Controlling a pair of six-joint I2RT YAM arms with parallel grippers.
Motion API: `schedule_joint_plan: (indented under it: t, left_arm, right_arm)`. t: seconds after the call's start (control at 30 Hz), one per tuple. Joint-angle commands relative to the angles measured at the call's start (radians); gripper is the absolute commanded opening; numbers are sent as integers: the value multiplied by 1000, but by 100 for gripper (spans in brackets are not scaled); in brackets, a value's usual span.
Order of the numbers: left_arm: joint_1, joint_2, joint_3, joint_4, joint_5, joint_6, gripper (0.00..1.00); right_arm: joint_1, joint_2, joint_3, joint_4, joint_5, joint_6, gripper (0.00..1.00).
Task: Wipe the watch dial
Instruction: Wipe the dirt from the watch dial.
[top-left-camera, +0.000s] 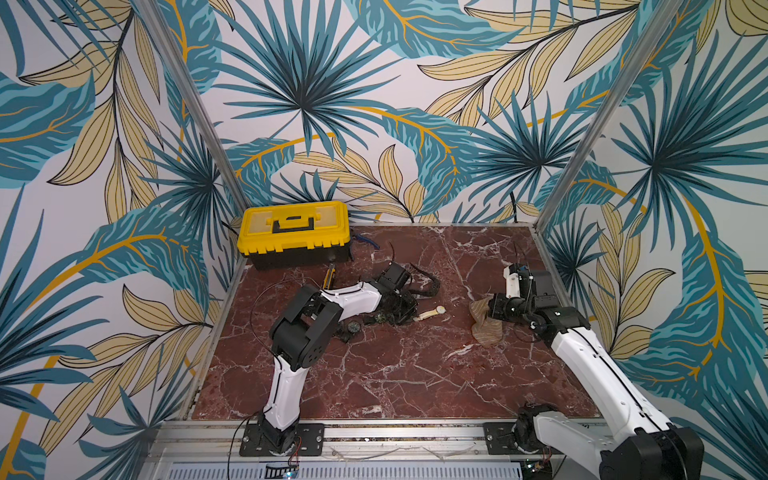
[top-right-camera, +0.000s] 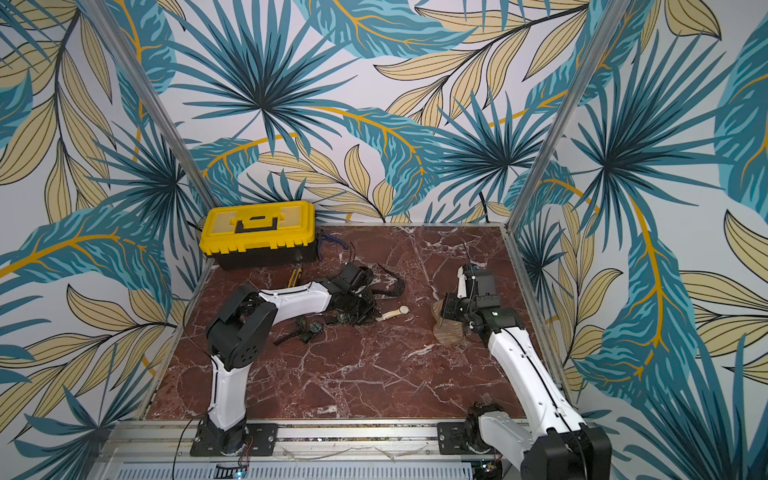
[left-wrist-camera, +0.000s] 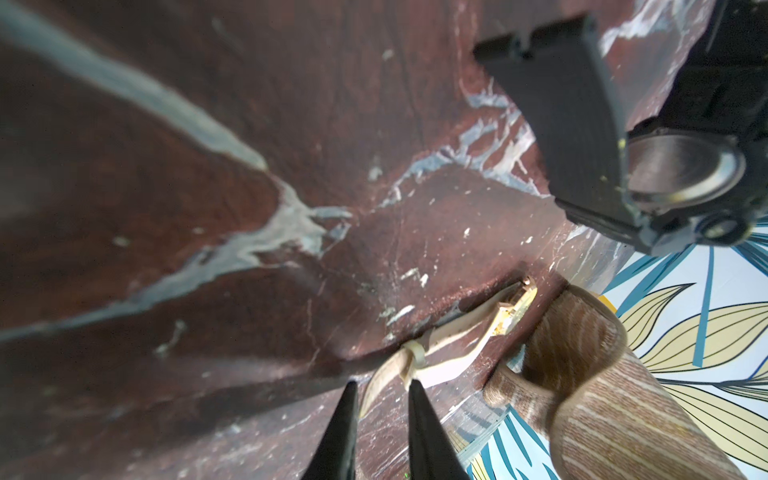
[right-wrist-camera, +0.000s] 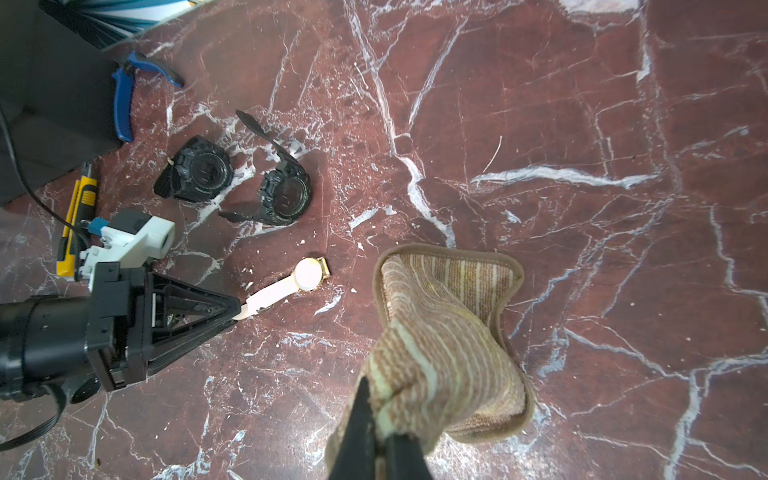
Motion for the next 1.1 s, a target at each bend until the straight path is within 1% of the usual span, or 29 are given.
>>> schedule_joint_plan:
  t: [0.0,0.2,0.33,0.5,0.63,0.83,1.07]
  left_arm:
    - [-5,20,-16,11,12,2,19]
    - [-9,44,8,10,29,11,6]
    - [-10,41,7,4,29,14,0]
    - [-11,37,12,-7,34,22,0]
    - [-12,30,5,-8,46,22,0]
    - [-14,8,-19,-8,57,25,0]
    - [-12,6,-27,-10,70,28,0]
  right_arm:
    - [6,22,18,31,-26,-7,1]
    - [26,96,62,18,-81,-28,1]
    - [82,162,105,-6,-72,-45,2]
    - [179,270,193,-64,-29,-79,2]
    - [230,368,256,-85,-1,-80,3]
    - [250,491,302,-84,18,-72,3]
    - [293,585,316,-85,21,-81,3]
